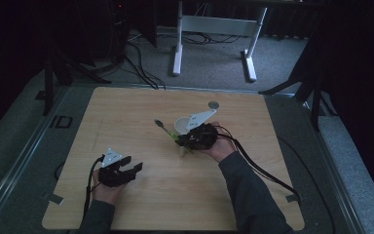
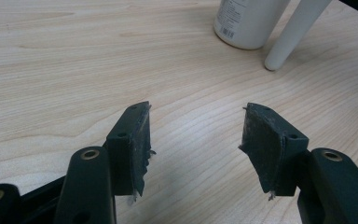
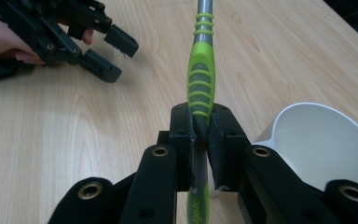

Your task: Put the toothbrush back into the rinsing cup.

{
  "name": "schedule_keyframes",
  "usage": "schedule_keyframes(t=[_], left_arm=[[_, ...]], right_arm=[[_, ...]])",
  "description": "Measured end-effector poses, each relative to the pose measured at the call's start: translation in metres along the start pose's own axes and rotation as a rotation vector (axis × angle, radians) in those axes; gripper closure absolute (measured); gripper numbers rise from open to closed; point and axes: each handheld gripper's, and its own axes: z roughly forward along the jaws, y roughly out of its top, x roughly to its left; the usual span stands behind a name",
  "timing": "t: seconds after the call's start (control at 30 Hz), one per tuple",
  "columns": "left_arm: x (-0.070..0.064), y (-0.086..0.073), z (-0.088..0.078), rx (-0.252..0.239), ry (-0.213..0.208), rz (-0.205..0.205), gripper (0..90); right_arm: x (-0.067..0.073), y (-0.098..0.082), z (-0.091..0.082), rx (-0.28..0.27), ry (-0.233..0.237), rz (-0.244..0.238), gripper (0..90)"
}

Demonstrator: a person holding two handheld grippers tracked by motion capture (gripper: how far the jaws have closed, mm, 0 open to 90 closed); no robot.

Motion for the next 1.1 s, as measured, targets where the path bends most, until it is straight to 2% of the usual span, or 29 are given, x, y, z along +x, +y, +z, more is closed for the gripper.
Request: schedule_keyframes(t=[1.1], left_arm=[[-0.0005, -0.0001, 0.0004, -0.001, 0.000, -0.002, 42.9]], right_arm=[[-0.0078, 0.0018, -0.0045, -0.118, -0.058, 0.061, 80.4]])
